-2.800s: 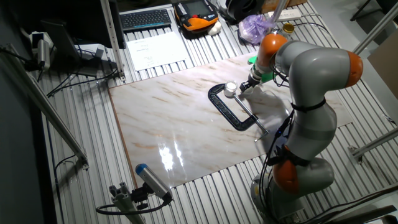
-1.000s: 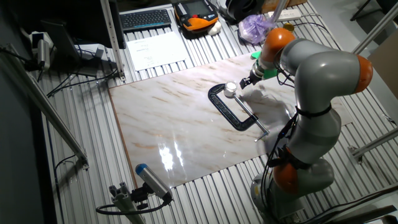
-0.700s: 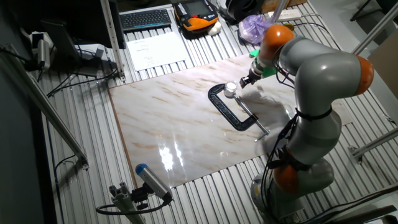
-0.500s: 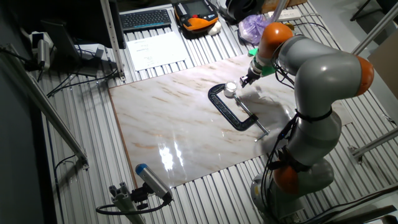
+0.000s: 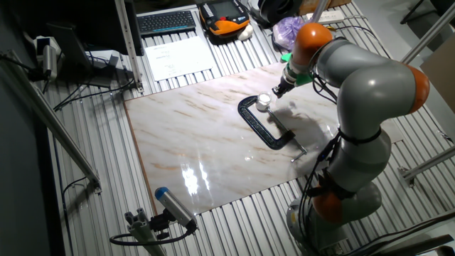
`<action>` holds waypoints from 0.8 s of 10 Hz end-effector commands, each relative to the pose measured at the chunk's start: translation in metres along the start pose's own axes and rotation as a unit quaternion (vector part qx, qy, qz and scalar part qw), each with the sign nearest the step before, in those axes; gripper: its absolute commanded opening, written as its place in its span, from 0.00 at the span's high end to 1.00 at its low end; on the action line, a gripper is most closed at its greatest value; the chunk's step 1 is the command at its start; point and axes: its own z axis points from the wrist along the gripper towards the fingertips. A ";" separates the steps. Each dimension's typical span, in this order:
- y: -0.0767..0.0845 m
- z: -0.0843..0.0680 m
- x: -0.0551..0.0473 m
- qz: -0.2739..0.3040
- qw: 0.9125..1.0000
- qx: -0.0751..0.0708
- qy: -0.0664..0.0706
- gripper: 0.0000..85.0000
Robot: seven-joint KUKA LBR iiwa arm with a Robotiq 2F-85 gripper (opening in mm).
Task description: Unscrew the lid from the jar
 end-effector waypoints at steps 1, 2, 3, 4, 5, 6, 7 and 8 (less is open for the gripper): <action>0.005 -0.004 0.000 0.002 1.000 0.000 0.001 1.00; 0.010 -0.007 0.001 0.006 1.000 -0.003 0.003 1.00; 0.015 -0.011 0.001 0.009 1.000 -0.004 0.004 1.00; 0.020 -0.013 0.001 0.012 1.000 -0.004 0.004 1.00; 0.024 -0.016 0.001 0.016 1.000 -0.005 0.005 1.00; 0.029 -0.018 0.001 0.019 1.000 -0.004 0.007 1.00; 0.033 -0.019 0.001 0.023 1.000 -0.006 0.008 1.00; 0.036 -0.021 0.000 0.027 1.000 -0.006 0.009 1.00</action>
